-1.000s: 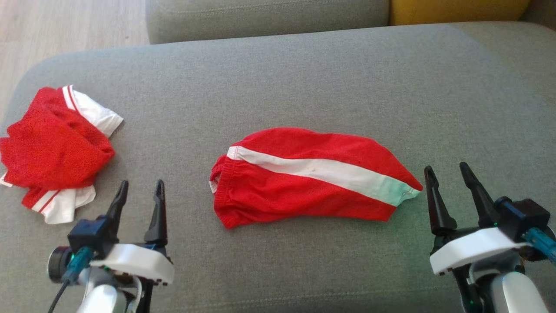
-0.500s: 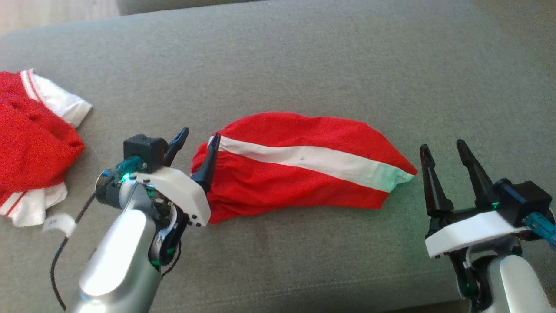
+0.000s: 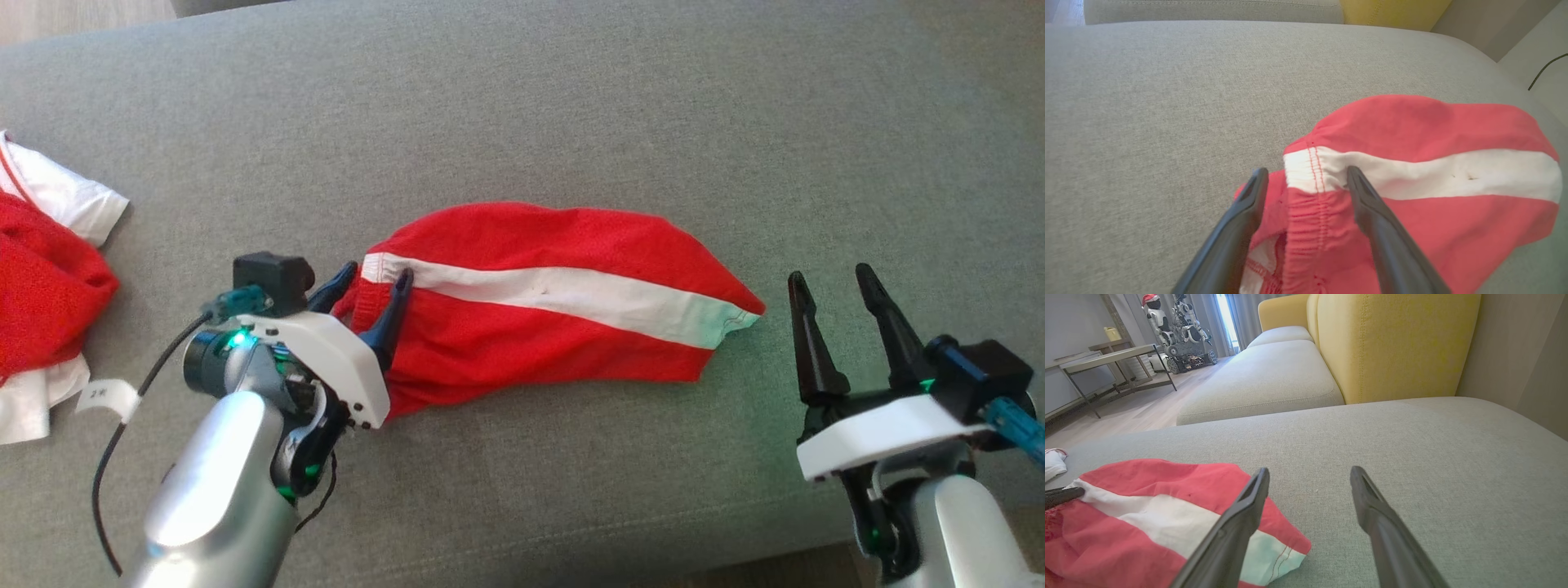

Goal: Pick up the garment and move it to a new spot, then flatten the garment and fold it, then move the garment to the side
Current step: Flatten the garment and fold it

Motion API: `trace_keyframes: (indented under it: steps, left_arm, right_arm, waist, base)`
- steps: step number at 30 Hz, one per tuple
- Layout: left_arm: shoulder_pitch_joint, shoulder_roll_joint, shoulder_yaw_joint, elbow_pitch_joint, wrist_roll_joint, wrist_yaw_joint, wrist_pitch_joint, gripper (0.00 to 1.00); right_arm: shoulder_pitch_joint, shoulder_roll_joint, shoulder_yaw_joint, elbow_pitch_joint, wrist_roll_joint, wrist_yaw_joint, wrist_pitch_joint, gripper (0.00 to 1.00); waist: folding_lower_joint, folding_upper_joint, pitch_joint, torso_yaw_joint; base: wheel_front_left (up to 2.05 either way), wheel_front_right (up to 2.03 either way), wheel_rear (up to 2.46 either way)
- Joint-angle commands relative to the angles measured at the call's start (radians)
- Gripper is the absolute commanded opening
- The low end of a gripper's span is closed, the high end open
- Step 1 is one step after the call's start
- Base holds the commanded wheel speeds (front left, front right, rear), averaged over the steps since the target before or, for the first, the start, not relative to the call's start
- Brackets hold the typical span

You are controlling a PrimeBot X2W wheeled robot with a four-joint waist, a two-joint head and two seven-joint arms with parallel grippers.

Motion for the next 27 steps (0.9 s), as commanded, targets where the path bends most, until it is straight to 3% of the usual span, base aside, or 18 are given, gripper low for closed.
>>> trace_keyframes:
  steps: [1,2,3,4,5,8,9,11,27]
  left_arm:
    - [-0.046,0.028,0.029,-0.037,0.000,-0.006,0.005,1.00]
    - [-0.046,0.028,0.028,-0.040,-0.001,-0.006,0.007,1.00]
    - [-0.046,0.030,0.027,-0.044,0.000,-0.006,0.007,0.90]
    - [-0.046,0.033,0.025,-0.048,0.002,-0.004,0.007,0.53]
    - [-0.046,0.035,0.023,-0.056,0.007,-0.003,0.000,0.38]
    - [-0.047,0.044,0.017,-0.077,0.024,0.005,-0.014,0.14]
    - [-0.047,0.044,0.017,-0.077,0.024,0.005,-0.014,0.14]
    - [-0.046,0.049,0.015,-0.091,0.031,0.010,-0.020,0.02]
    - [-0.045,0.069,-0.023,-0.256,0.067,0.033,-0.008,0.00]
  right_arm:
    - [-0.043,0.002,0.023,-0.026,0.009,0.004,-0.015,1.00]
    - [-0.044,0.002,0.022,-0.025,0.009,0.004,-0.015,1.00]
    - [-0.045,0.003,0.021,-0.024,0.008,0.004,-0.016,1.00]
    - [-0.045,0.004,0.020,-0.023,0.008,0.004,-0.017,1.00]
    - [-0.045,0.004,0.020,-0.022,0.008,0.004,-0.017,1.00]
    - [-0.045,0.005,0.017,-0.019,0.007,0.004,-0.015,1.00]
    - [-0.045,0.005,0.017,-0.019,0.007,0.004,-0.015,1.00]
    - [-0.043,0.006,0.011,-0.015,0.004,0.004,-0.010,1.00]
    - [-0.039,-0.047,0.078,0.062,-0.003,0.004,0.241,1.00]
  waist:
    - [0.0000,0.0000,0.001,0.001]
    - [0.0000,0.0000,0.001,0.001]
    - [0.0000,0.0000,0.001,0.000]
    - [0.0000,0.0000,0.001,0.000]
    - [0.0000,0.0000,0.002,0.000]
    - [0.0000,0.0000,0.003,0.000]
    - [0.0000,0.0000,0.003,0.000]
    - [0.0000,0.0000,0.003,0.001]
    - [0.0000,0.0000,0.088,0.047]
  base:
    - [0.00,0.00,0.00]
    - [0.00,0.00,0.00]
    - [0.00,0.00,0.00]
    - [0.00,0.00,0.00]
    - [0.00,0.00,0.00]
    - [0.00,0.00,0.00]
    - [0.00,0.00,0.00]
    - [0.00,0.00,0.00]
    - [0.00,0.00,0.00]
